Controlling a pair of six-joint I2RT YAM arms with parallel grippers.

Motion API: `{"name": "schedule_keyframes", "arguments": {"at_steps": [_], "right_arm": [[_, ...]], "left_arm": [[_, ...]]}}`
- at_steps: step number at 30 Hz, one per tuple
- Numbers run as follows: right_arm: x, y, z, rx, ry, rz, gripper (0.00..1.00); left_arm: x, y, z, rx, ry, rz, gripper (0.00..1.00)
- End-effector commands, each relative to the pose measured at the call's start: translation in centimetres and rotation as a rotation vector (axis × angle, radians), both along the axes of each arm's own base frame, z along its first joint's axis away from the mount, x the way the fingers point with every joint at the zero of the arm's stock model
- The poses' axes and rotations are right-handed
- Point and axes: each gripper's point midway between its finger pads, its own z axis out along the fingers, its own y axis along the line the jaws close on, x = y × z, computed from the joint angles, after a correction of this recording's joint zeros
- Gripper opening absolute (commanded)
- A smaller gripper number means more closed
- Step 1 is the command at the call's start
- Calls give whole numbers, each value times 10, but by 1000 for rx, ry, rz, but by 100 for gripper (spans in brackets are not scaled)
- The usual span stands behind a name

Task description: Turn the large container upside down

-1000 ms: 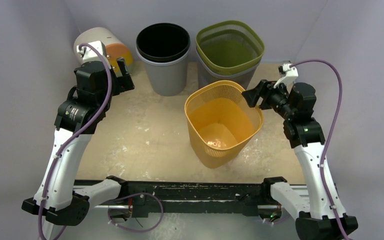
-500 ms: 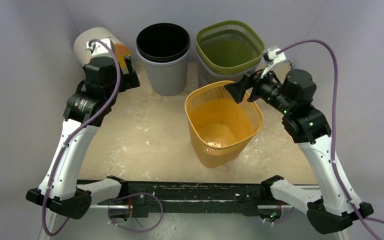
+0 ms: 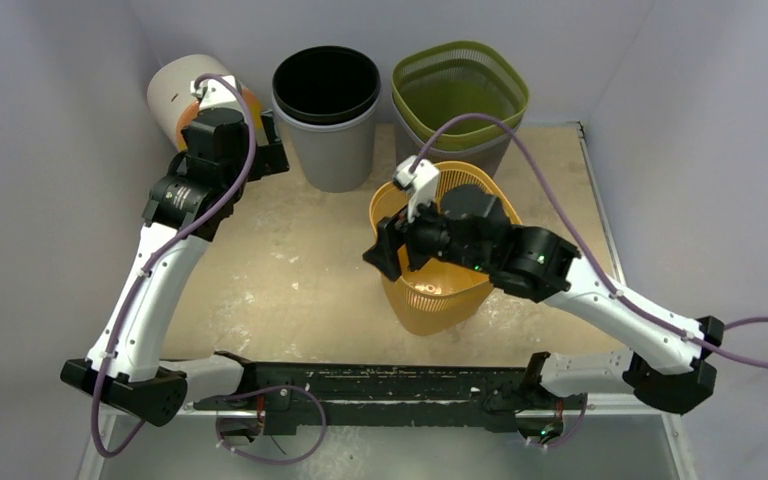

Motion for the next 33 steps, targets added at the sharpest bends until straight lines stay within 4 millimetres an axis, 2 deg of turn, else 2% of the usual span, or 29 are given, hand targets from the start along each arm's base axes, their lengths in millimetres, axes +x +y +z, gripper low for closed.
{"name": "schedule_keyframes", "arguments": {"at_steps": [1,3,10,17,21,23,26,29,33], "right_arm": [[-14,8,1,-12,19,-68,74],[-17,7,-9,-37,38,-93,71],[-11,-15,-55,-181,108,-238,64],[-8,-14,-64,-209,115,-255,54],[-8,-8,-63,-198,124,-247,39],[-7,-7,-61,-192,127,-255,28],[-5,0,-42,-134,121,-257,0],[-3,9,-3,36,82,-250,0],[-12,20,65,452,-6,-157,0]], "left_arm": [[2,-2,6,-21,-37,3,98],[0,-1,6,-23,-39,2,98],[-8,1,8,-31,-55,-1,97],[-11,1,3,-27,-51,-6,97],[-13,2,6,-24,-57,-9,98],[-15,4,9,-20,-61,-8,98],[-19,7,19,-10,-71,-6,97],[-25,10,36,-9,-99,-4,98],[-32,17,56,-1,-131,9,98]]}}
